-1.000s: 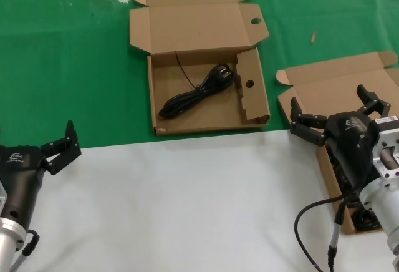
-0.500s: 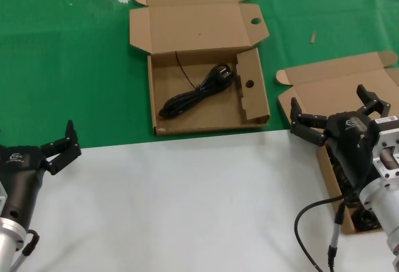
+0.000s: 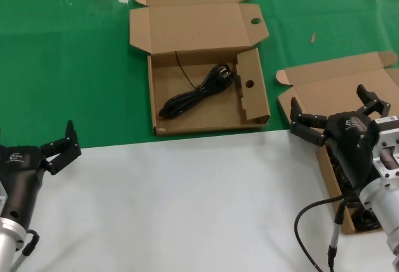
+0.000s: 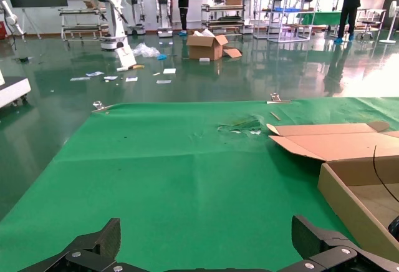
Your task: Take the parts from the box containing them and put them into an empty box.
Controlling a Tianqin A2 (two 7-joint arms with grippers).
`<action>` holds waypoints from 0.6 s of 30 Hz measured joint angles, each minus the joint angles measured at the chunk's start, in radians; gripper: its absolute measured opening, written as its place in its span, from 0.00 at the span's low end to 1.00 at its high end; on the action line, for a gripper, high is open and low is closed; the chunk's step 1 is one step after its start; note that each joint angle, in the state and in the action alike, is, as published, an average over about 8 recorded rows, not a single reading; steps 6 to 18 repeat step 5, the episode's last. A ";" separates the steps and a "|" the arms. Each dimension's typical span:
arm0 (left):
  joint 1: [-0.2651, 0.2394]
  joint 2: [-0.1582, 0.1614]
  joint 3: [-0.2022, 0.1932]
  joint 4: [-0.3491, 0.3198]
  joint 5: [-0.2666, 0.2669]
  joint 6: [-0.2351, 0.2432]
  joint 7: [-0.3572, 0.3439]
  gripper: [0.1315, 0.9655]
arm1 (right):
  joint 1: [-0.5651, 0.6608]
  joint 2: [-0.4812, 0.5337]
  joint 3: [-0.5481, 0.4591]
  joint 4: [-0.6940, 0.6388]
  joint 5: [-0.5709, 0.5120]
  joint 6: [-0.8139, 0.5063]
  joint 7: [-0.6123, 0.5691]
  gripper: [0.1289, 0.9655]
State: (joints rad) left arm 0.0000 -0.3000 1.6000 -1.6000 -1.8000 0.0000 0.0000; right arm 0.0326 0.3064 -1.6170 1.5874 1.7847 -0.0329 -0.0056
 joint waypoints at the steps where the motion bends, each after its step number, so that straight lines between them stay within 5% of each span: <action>1: 0.000 0.000 0.000 0.000 0.000 0.000 0.000 1.00 | 0.000 0.000 0.000 0.000 0.000 0.000 0.000 1.00; 18: 0.000 0.000 0.000 0.000 0.000 0.000 0.000 1.00 | 0.000 0.000 0.000 0.000 0.000 0.000 0.000 1.00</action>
